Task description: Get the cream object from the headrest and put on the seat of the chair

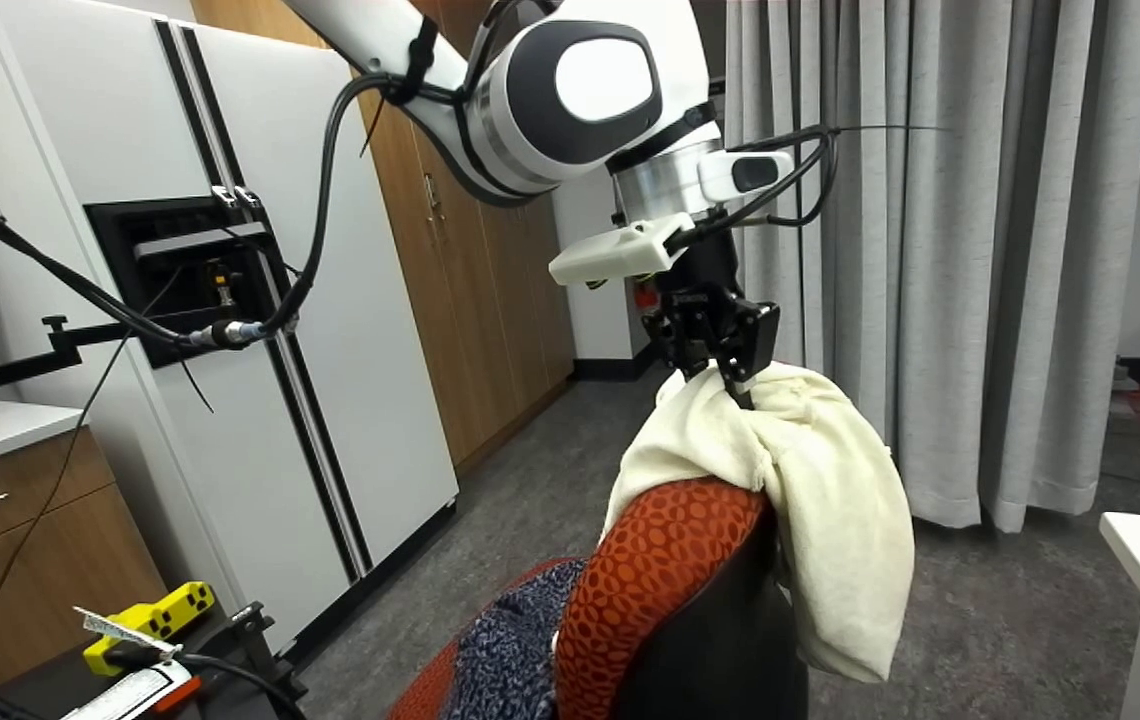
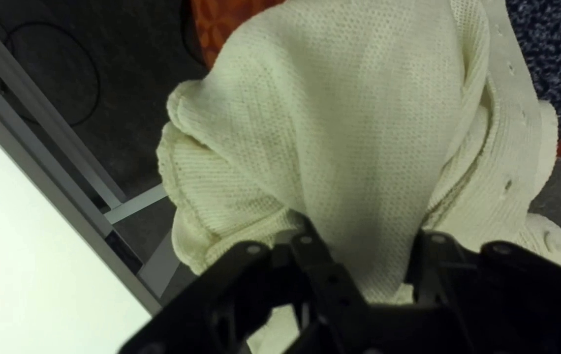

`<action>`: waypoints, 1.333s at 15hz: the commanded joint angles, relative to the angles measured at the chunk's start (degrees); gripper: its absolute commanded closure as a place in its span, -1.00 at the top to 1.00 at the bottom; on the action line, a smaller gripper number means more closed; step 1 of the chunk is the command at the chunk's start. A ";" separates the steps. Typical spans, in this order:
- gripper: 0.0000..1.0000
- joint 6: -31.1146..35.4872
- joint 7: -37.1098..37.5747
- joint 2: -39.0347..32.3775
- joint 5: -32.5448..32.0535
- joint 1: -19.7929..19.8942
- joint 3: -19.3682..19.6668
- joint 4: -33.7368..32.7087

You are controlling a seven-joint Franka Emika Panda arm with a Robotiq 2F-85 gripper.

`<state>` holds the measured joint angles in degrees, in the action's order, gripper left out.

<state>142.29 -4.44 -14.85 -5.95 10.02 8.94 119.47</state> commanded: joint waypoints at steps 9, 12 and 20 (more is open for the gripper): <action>-0.93 19.19 -2.18 -2.87 3.03 1.08 -1.34 1.25; -0.93 24.23 -2.07 -4.00 4.40 1.44 -2.19 1.43; -0.93 24.44 -7.49 -4.41 8.03 4.77 -6.66 1.47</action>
<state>166.46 -7.75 -19.06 -0.32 12.41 4.40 120.84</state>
